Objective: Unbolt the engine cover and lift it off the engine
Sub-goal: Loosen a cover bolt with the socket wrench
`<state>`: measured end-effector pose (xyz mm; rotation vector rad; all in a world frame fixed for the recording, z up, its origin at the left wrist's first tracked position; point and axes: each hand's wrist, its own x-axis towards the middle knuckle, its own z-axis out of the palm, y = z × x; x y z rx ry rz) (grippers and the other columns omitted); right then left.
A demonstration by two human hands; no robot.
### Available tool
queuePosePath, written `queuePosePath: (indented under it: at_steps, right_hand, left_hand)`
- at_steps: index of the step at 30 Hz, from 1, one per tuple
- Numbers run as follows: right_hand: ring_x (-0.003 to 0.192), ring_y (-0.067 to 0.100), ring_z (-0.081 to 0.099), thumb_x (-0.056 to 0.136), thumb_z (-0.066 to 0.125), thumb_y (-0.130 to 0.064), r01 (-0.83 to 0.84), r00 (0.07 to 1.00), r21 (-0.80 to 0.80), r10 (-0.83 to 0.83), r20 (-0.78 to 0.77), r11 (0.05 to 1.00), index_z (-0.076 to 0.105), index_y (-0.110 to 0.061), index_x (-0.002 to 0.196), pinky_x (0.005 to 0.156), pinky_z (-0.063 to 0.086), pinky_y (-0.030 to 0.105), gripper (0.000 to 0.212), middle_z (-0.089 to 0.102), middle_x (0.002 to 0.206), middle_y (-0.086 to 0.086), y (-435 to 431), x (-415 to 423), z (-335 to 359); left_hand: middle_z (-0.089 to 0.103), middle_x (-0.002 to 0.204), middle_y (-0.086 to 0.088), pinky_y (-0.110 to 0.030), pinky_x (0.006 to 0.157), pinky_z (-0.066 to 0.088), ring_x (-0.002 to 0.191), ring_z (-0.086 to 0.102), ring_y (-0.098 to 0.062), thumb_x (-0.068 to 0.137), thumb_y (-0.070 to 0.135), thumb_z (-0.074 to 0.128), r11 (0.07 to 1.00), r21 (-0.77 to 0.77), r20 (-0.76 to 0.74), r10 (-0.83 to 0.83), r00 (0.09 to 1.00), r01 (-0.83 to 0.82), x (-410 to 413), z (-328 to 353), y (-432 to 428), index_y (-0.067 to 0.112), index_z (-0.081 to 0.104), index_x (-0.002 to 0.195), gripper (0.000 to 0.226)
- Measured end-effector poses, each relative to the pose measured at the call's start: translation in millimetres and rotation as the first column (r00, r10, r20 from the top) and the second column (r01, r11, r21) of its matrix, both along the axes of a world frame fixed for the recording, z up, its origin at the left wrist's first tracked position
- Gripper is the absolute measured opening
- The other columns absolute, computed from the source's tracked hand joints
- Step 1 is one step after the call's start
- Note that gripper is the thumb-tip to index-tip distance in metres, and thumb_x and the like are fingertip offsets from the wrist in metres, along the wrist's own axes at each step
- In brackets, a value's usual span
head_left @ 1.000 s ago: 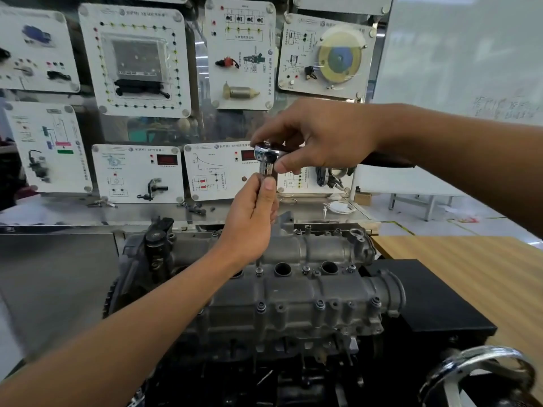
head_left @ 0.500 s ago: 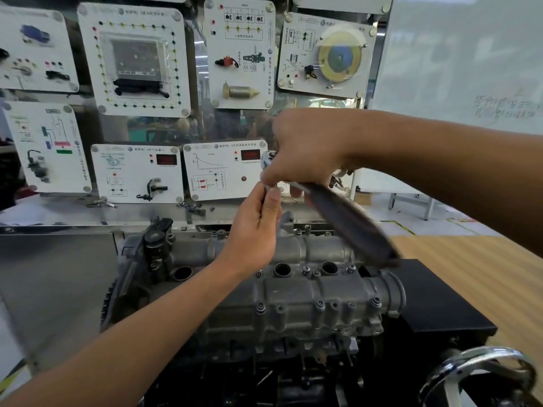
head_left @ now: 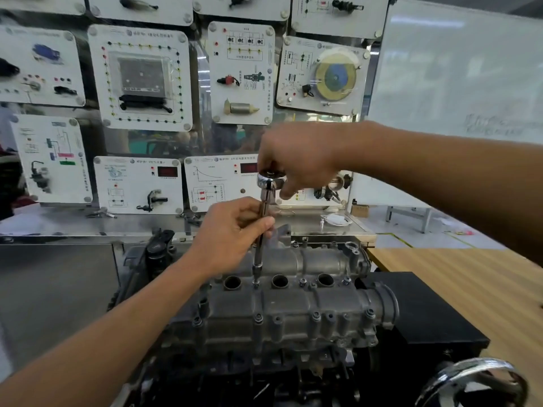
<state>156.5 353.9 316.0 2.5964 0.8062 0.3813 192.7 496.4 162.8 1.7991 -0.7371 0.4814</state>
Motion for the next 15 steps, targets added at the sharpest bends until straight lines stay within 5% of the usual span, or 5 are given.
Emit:
queuePosePath:
  at_steps: [4,7,10,13,15]
  right_hand:
    - [0.049,0.003,0.064,0.086,0.072,-0.039,0.262,0.896,0.121,-0.195,-0.399,0.958,0.067,-0.012,0.073,0.051,0.044,0.02,0.031,0.068,0.053,-0.007,9,1,13]
    - [0.058,0.006,0.067,0.081,0.08,-0.031,0.096,0.978,-0.024,-0.099,-0.185,0.995,0.072,-0.018,0.095,0.053,0.043,0.019,0.02,0.07,0.062,-0.008,11,3,12]
    - [0.089,0.016,0.067,0.083,0.072,-0.006,-0.103,0.99,-0.101,0.112,0.09,0.99,0.068,-0.022,0.117,0.075,0.054,0.033,0.038,0.072,0.103,-0.004,3,11,4]
    - [0.077,-0.002,0.055,0.083,0.058,0.009,-0.226,0.971,0.056,0.22,0.096,0.972,0.066,-0.027,0.127,0.07,0.046,0.023,0.057,0.067,0.11,-0.015,-4,13,-3]
    - [0.092,0.006,0.062,0.081,0.057,0.009,-0.237,0.969,0.06,0.231,0.091,0.97,0.067,-0.027,0.124,0.078,0.051,0.029,0.057,0.07,0.117,-0.01,-2,12,-4]
  left_hand:
    - [0.072,0.068,0.009,-0.019,0.06,0.058,0.059,0.068,-0.003,0.074,0.021,0.087,0.974,-0.097,0.071,0.212,0.975,-0.205,2,0,-5,0.02,0.064,0.073,0.023]
    - [0.074,0.074,0.005,-0.023,0.067,0.061,0.066,0.071,-0.007,0.078,0.019,0.084,0.994,-0.034,0.005,0.102,0.995,-0.101,2,2,0,0.021,0.065,0.082,0.019]
    - [0.077,0.085,0.009,-0.026,0.079,0.061,0.08,0.075,-0.008,0.089,0.013,0.072,0.995,0.103,-0.045,0.014,0.999,-0.009,-1,10,5,0.036,0.065,0.097,0.026]
    - [0.077,0.08,0.003,-0.035,0.079,0.062,0.078,0.075,-0.012,0.088,0.011,0.072,0.992,0.115,-0.013,0.061,0.998,-0.059,-2,12,7,0.023,0.069,0.095,0.014]
    - [0.076,0.076,0.001,-0.04,0.07,0.063,0.072,0.075,-0.017,0.085,0.012,0.076,0.996,0.043,-0.018,0.079,0.997,-0.078,-6,8,8,0.019,0.07,0.09,0.01]
